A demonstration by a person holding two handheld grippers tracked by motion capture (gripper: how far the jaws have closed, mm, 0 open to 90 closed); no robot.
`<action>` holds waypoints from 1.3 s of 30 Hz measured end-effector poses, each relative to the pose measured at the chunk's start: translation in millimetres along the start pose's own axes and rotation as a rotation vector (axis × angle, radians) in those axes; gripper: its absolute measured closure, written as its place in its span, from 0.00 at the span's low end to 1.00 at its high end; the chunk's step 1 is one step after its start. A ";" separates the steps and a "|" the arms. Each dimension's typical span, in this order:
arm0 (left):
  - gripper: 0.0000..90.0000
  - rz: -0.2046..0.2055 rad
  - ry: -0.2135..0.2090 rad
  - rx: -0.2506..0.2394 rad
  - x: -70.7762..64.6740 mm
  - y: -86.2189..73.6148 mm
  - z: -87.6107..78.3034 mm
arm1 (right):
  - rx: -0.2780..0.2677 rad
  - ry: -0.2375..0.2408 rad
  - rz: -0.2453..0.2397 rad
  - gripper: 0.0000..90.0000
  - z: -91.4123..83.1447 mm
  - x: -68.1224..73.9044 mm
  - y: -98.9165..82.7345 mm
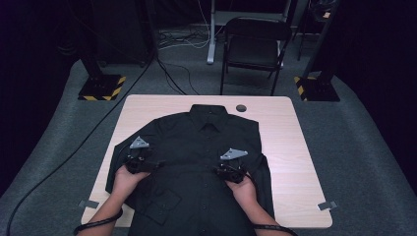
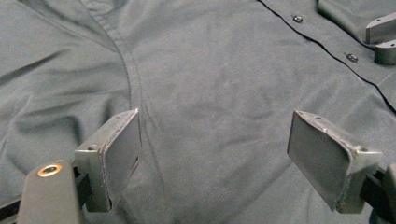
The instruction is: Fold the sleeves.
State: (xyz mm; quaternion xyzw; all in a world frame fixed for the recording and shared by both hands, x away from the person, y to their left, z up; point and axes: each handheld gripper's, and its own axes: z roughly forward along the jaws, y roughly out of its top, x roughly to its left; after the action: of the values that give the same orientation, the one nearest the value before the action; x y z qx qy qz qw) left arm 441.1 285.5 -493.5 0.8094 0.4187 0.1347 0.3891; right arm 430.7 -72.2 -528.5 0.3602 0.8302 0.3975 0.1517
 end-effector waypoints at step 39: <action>0.26 -0.144 0.099 -0.023 47.0 -16.0 -26.0 | -0.004 0.003 -0.022 0.64 0.5 2.3 -0.7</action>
State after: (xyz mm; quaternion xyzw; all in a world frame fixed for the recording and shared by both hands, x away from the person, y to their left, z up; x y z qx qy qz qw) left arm 446.5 341.3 -493.3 0.7650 0.4931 0.1508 0.3858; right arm 429.0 -70.6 -529.2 0.3502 0.8336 0.3979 0.1553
